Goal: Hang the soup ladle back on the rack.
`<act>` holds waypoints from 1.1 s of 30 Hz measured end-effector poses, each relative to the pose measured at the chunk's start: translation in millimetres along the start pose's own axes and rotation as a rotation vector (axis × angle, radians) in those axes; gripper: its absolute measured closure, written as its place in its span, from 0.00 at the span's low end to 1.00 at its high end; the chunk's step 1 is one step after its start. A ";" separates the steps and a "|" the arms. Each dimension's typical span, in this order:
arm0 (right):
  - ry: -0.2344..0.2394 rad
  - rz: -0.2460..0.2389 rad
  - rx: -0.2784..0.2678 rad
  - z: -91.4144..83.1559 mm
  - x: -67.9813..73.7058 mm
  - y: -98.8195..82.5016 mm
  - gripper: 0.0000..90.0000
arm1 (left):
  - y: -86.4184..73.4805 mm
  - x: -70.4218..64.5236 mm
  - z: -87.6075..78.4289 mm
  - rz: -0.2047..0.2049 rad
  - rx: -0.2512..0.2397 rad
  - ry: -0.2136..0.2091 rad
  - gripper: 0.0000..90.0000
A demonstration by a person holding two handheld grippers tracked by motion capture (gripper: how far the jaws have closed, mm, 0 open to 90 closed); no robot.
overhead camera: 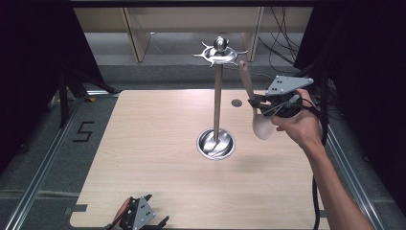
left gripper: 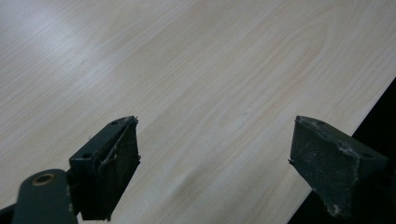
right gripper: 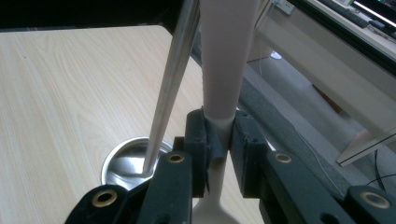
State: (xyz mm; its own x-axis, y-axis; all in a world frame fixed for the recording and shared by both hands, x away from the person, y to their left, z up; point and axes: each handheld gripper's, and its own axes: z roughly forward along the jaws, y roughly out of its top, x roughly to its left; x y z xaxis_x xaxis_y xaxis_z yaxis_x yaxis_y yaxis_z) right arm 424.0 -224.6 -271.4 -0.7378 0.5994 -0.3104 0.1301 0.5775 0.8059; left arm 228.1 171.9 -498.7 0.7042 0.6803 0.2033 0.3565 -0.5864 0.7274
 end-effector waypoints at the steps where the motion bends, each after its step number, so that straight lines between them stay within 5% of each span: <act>1: 0.000 0.001 -0.001 0.4 0.0 0.4 0.87 | 0.1 0.3 -0.6 0.004 0.005 -0.004 0.16; 3: -0.002 0.005 0.001 0.9 0.6 1.3 0.87 | 0.5 0.4 1.8 0.005 -0.033 0.008 0.16; 4: -0.012 -0.010 0.006 1.2 -1.2 2.2 0.87 | -0.1 -1.1 1.0 -0.018 -0.019 0.006 0.16; 6: -0.014 -0.012 0.008 1.2 -1.4 2.6 0.87 | 0.6 1.6 1.1 0.022 -0.024 0.005 0.16; 10: -0.018 -0.013 0.016 0.6 -1.7 4.6 0.87 | -0.2 -1.1 1.1 -0.021 -0.021 0.002 0.16; 33: -0.013 -0.025 0.071 9.4 -0.4 4.6 0.87 | 0.0 -0.9 0.3 -0.017 -0.024 0.008 0.16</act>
State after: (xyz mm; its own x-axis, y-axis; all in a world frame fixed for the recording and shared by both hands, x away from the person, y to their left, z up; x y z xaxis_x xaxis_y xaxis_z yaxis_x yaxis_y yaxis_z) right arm 431.1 -217.0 -272.3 -0.7332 0.5908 -0.3368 0.1587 0.6302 0.7600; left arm 227.7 171.1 -499.1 0.6933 0.6937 0.1956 0.3540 -0.5641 0.7460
